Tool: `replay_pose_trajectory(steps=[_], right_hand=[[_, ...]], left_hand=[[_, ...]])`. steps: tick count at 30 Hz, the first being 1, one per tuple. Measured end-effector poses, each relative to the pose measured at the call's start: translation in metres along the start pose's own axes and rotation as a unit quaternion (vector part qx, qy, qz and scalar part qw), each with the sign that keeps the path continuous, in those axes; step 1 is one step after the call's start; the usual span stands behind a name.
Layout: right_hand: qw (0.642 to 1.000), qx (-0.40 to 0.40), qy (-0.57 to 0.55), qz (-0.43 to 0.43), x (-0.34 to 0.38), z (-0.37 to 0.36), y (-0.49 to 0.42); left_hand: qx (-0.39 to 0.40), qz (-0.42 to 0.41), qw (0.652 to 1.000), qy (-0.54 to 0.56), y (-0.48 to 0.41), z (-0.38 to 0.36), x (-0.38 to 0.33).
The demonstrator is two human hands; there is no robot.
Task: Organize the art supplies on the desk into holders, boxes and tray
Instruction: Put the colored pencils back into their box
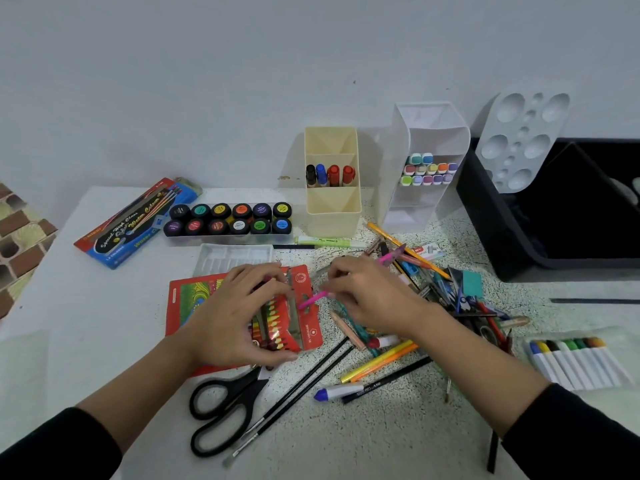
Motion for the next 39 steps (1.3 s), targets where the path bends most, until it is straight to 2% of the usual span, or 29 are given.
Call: replay_pose_trajectory(steps=[7,12,16,23,26,29,31,36,39], right_hand=[[1.000,-0.024,-0.012,0.010,0.028,-0.020,-0.026],[0.991,0.003,-0.116,-0.069,0.015,0.003,-0.023],[0.989,0.016,-0.070,-0.125,-0.006,0.022,-0.007],[0.989,0.092,0.009,-0.117,-0.018,0.026,0.007],[0.992,0.061,-0.002,-0.108,-0.021,0.024,0.005],[0.988,0.017,-0.091,-0.122,-0.021,0.027,0.001],[0.985,0.019,-0.123,-0.123,-0.020,0.027,0.000],[0.984,0.001,-0.108,-0.138,-0.017,0.016,0.004],[0.986,0.009,-0.118,-0.115,-0.001,0.002,-0.001]], left_hand=[[-0.001,-0.009,1.000,-0.008,-0.001,0.000,-0.001],[0.000,-0.008,1.000,-0.011,-0.001,0.000,-0.001],[0.006,-0.003,1.000,-0.010,0.000,-0.001,0.001],[0.005,0.005,1.000,-0.010,-0.001,0.000,0.001],[0.006,0.014,1.000,0.002,0.000,0.001,0.000],[0.012,0.031,0.999,0.022,-0.001,0.003,0.001],[0.021,0.047,0.998,0.043,-0.002,0.006,0.000],[0.029,0.042,0.998,0.041,-0.006,0.013,-0.003],[0.036,0.035,0.998,0.030,-0.009,0.010,-0.006]])
Point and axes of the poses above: each hand's wrist, its own y-axis away from the middle knuckle, its own z-axis out of the back of the hand, x = y × z, the point moved 2 cm from there along -y, towards the middle knuckle, and after that the axes turned 1 degree about z, right-handed, at the moved point
